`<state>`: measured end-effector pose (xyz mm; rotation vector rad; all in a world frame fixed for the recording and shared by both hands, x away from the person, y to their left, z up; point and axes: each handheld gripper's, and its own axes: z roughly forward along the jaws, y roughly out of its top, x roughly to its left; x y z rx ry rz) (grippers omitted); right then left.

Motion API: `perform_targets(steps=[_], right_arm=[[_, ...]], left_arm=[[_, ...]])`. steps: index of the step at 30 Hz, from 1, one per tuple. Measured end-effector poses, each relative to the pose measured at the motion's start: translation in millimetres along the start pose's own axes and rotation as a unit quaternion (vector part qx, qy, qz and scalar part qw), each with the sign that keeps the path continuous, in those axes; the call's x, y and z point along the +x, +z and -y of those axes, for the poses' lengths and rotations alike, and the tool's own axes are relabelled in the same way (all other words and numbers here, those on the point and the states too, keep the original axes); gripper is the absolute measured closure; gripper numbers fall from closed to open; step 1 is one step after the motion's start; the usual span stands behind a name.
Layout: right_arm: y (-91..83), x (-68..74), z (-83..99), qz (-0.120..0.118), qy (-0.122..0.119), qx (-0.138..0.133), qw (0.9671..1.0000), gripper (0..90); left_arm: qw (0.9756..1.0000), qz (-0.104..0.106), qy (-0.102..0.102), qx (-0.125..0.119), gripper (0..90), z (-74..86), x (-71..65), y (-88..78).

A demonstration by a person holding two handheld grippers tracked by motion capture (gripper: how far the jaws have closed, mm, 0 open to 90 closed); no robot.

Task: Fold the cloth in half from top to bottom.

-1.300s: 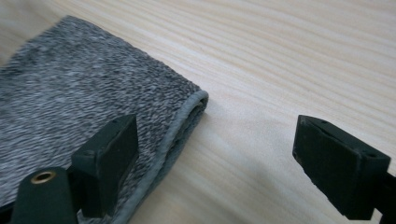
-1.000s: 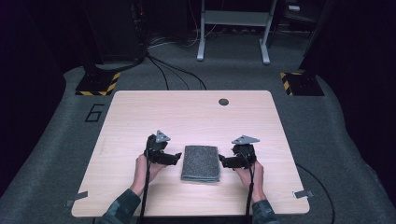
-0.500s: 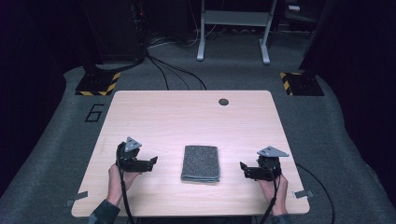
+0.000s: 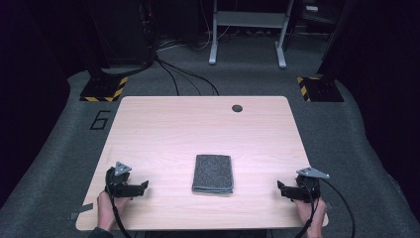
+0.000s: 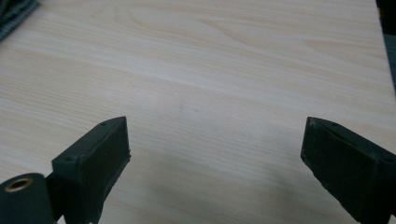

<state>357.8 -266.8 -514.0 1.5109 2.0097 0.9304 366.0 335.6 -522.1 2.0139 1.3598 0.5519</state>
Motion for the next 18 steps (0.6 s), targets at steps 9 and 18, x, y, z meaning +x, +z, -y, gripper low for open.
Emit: perform_targets(steps=[9,18], right_arm=[[9.0,-15.2,10.1,0.026,0.001,0.015,0.9995,4.9],[9.9,-15.3,10.5,0.026,0.000,0.013,0.9996,3.6]], left_arm=[[0.9999,-0.006,-0.001,-0.012,0.0,9.2,11.2,4.7],[0.9999,-0.007,0.002,-0.012,0.0,8.5,13.0,5.1]])
